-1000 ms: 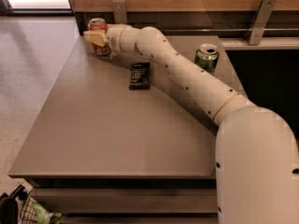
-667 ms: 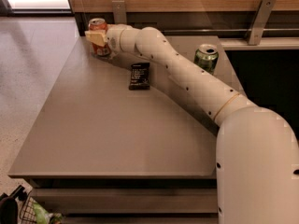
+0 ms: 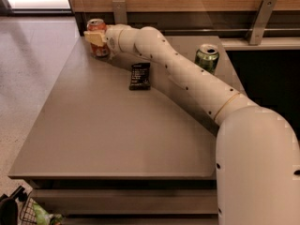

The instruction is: Knock coke can over

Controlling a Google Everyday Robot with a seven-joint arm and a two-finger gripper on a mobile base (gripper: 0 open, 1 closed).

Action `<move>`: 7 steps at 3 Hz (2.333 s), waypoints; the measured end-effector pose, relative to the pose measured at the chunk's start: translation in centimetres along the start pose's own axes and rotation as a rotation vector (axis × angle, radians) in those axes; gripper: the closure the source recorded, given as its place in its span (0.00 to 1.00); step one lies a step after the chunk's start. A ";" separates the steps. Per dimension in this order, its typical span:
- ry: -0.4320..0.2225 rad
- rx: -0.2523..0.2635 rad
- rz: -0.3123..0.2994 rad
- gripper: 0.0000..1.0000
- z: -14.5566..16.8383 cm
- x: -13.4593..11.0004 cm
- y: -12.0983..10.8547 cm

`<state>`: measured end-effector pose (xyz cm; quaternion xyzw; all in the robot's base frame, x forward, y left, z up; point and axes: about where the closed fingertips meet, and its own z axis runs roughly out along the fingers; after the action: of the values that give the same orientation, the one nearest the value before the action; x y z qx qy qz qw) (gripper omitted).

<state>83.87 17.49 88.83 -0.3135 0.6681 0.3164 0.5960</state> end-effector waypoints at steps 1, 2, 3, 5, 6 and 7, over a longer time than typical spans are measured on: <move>0.107 0.004 -0.029 1.00 -1.5 -1.3 0.8; 0.239 0.004 -0.056 1.00 -3.5 -2.9 1.4; 0.420 0.005 -0.087 1.00 -5.3 -3.1 2.4; 0.673 0.032 -0.117 1.00 -6.2 -0.9 2.6; 0.790 0.043 -0.133 1.00 -6.1 0.9 2.0; 0.883 0.027 -0.147 1.00 -5.3 2.7 1.7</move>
Offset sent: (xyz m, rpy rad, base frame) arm -0.0547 -0.0461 0.0549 -0.4042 0.1943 0.0319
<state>79.06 14.15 86.68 -0.4573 0.8385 0.1004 0.2787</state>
